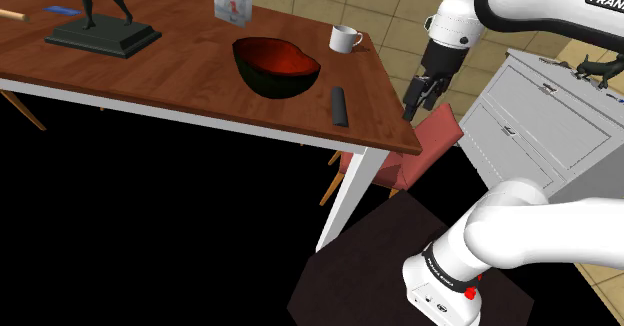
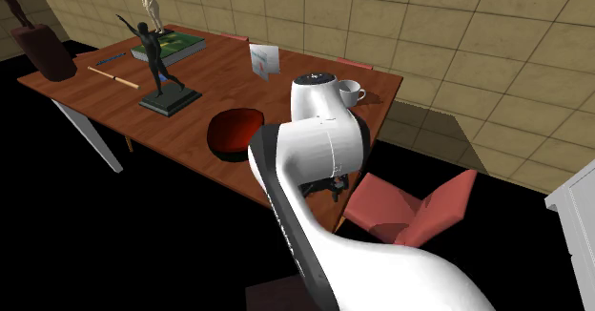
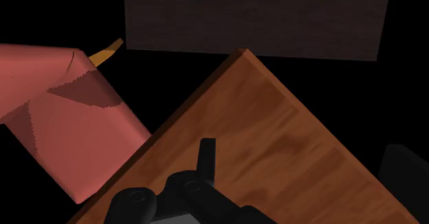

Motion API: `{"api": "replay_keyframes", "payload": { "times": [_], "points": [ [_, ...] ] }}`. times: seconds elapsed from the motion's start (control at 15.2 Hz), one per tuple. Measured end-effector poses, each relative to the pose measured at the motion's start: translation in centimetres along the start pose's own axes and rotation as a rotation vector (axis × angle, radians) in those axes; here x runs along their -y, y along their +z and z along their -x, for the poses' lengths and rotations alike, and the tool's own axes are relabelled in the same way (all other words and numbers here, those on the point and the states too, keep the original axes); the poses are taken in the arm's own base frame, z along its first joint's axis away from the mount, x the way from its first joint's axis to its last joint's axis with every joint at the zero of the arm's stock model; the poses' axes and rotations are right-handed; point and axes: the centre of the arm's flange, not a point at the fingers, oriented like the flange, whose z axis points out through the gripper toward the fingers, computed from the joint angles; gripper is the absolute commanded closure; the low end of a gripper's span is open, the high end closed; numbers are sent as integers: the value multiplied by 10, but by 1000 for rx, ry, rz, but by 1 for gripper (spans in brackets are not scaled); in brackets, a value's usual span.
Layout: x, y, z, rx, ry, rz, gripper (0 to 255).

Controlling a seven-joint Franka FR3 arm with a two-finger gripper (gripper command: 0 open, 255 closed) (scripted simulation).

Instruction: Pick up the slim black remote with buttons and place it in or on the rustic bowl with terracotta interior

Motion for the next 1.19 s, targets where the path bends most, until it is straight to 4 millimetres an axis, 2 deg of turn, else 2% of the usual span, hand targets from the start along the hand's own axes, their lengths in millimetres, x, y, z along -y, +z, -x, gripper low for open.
{"api": "replay_keyframes", "payload": {
  "times": [0.13, 0.26, 0.66, 0.99, 1.19],
  "points": [
    [3, 0, -6, 4, 21, -6, 0],
    [12, 1, -25, 19, 98, -26, 0],
    [28, 11, -105, 75, 385, -102, 0],
    [23, 21, -171, 124, 631, -167, 0],
    [20, 29, -190, 141, 715, -189, 0]
  ]
}}
